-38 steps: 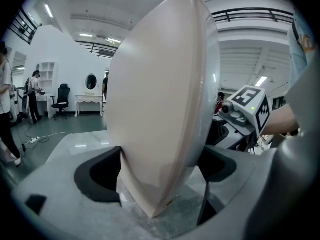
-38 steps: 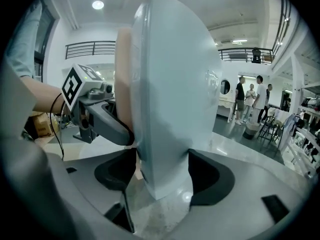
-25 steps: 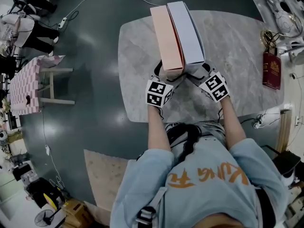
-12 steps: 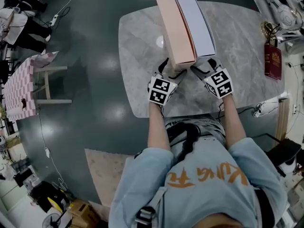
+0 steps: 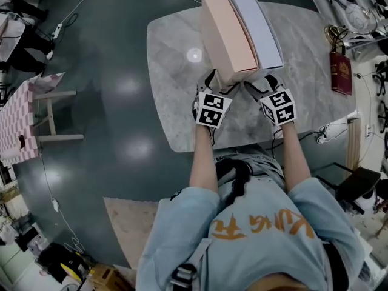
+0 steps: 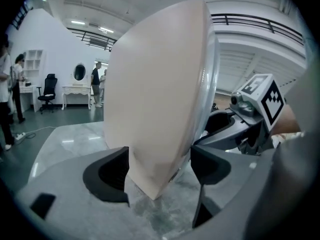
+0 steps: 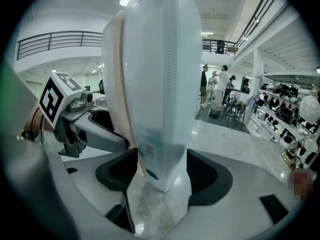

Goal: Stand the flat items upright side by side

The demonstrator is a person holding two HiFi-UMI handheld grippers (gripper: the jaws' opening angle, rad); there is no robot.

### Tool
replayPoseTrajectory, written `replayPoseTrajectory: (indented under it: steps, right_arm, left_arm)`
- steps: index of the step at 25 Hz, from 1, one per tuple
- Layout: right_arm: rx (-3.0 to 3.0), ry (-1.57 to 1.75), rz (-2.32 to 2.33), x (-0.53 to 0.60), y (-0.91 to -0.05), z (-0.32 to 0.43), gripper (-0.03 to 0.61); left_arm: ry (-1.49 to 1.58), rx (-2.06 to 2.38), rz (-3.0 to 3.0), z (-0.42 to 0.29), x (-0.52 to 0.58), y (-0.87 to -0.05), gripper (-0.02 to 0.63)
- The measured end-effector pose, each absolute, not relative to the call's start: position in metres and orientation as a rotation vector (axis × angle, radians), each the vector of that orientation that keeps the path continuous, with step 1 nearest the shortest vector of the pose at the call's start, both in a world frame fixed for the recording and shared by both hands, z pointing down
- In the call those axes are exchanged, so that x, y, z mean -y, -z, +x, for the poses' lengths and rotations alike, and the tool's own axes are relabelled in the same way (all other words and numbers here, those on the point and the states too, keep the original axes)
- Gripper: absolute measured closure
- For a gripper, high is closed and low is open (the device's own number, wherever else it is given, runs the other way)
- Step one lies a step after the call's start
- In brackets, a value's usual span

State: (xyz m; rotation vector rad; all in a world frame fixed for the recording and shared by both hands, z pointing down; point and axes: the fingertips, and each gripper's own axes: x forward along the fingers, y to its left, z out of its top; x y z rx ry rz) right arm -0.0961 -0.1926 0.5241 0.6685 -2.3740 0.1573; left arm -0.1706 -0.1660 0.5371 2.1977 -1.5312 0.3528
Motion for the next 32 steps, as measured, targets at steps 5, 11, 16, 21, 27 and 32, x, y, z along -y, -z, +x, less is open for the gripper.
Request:
replayPoseTrajectory:
  steps: [5,11,16,21,27,32]
  right_arm:
    - [2.39,-0.268,0.804,0.185,-0.518,-0.079,0.274]
    - [2.533,-0.437,1.033,0.187,-0.481,-0.051,0.462]
    - [2.657,-0.429,1.053,0.186,-0.447,-0.047,0.573]
    - [2.781,-0.376,0.972,0.174,-0.413,-0.05,0.576]
    - [2.945,-0.237,0.806,0.148,-0.37,-0.047,0.577]
    - [3.034,-0.185,0.735,0.127,-0.336,-0.03,0.577]
  left_arm:
    - [-0.251,1.583,2.15,-0.175,0.15,-0.533,0.216]
    - [-0.143,1.679,2.141,-0.175,0.133,-0.506,0.316]
    - [-0.082,1.814,2.127,-0.177,0.12,-0.473,0.389]
    - [0.015,1.928,2.079,-0.168,0.103,-0.436,0.496]
    - [0.039,2.095,1.996,-0.142,0.086,-0.406,0.593]
    - [0.056,2.234,1.907,-0.121,0.068,-0.376,0.6]
